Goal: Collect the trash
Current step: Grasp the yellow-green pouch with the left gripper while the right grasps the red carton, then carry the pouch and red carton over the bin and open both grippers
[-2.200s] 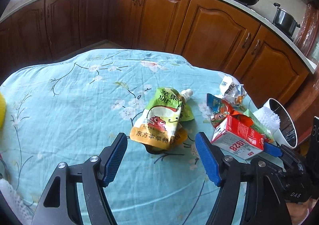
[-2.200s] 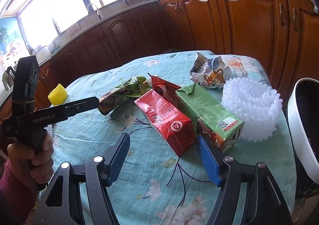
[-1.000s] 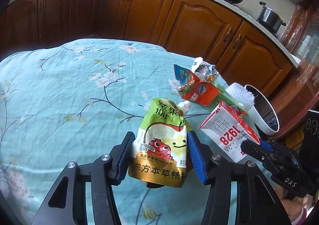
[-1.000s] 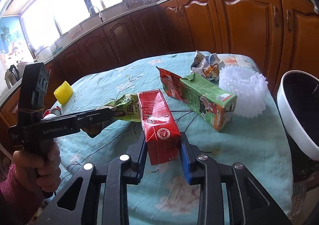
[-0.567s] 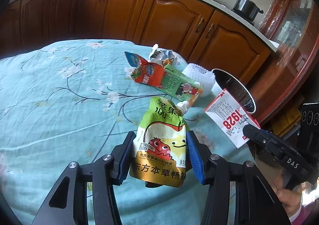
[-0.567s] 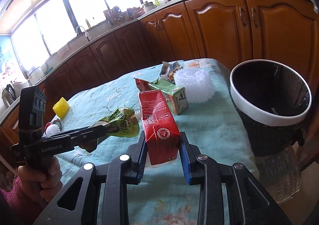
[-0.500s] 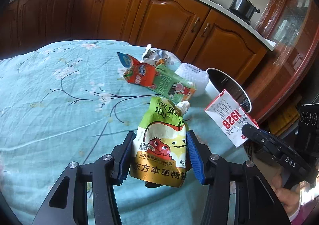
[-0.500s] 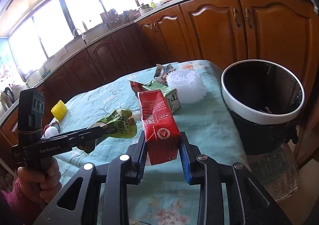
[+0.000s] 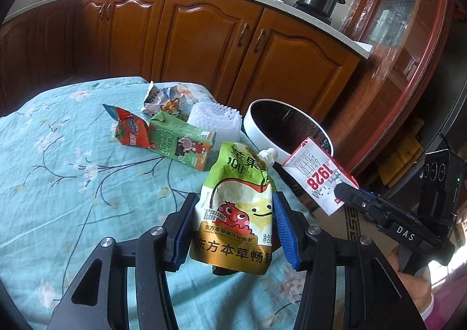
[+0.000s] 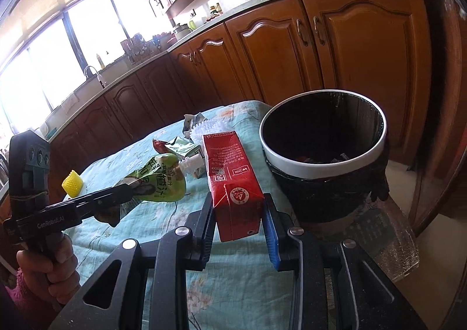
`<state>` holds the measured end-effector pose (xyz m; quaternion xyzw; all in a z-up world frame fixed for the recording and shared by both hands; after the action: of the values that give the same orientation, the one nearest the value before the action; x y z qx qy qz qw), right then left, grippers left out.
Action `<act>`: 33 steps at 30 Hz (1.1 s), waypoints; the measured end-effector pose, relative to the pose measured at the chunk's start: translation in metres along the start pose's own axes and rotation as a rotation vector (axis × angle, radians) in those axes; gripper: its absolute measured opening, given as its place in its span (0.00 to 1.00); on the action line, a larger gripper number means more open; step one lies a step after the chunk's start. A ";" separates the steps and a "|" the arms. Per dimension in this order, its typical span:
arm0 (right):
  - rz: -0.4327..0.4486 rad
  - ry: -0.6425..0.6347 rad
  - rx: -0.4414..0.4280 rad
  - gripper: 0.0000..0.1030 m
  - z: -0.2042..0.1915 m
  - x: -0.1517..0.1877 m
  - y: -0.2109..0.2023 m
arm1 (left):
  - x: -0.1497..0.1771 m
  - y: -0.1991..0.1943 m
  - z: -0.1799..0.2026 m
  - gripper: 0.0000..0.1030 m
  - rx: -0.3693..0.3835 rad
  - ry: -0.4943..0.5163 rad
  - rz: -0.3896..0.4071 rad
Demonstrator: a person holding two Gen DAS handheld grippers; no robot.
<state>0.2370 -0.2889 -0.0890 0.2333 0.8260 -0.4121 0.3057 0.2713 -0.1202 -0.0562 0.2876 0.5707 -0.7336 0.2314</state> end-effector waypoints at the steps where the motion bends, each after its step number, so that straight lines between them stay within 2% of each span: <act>1: 0.003 0.001 0.004 0.29 0.001 0.000 -0.001 | -0.001 0.003 0.002 0.48 0.002 0.003 -0.001; 22: 0.043 0.064 0.067 0.29 0.047 -0.007 -0.025 | -0.023 0.032 0.047 0.48 0.026 0.068 0.005; 33: 0.038 0.068 0.122 0.30 0.075 -0.031 -0.027 | -0.047 0.068 0.074 0.48 0.030 0.106 -0.009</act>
<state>0.2654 -0.3698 -0.0889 0.2812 0.8048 -0.4474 0.2704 0.3392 -0.2081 -0.0581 0.3268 0.5723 -0.7268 0.1934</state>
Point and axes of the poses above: each gripper's, at about its wrist camera, not at the fingertips, and y roughly the way its jaws point, z to its right, x to its underside, the point moved 8 cm from there along y, roughly the way its jaws point, and after that the axes turned 12 degrees about -x, right-handed, at the moved point
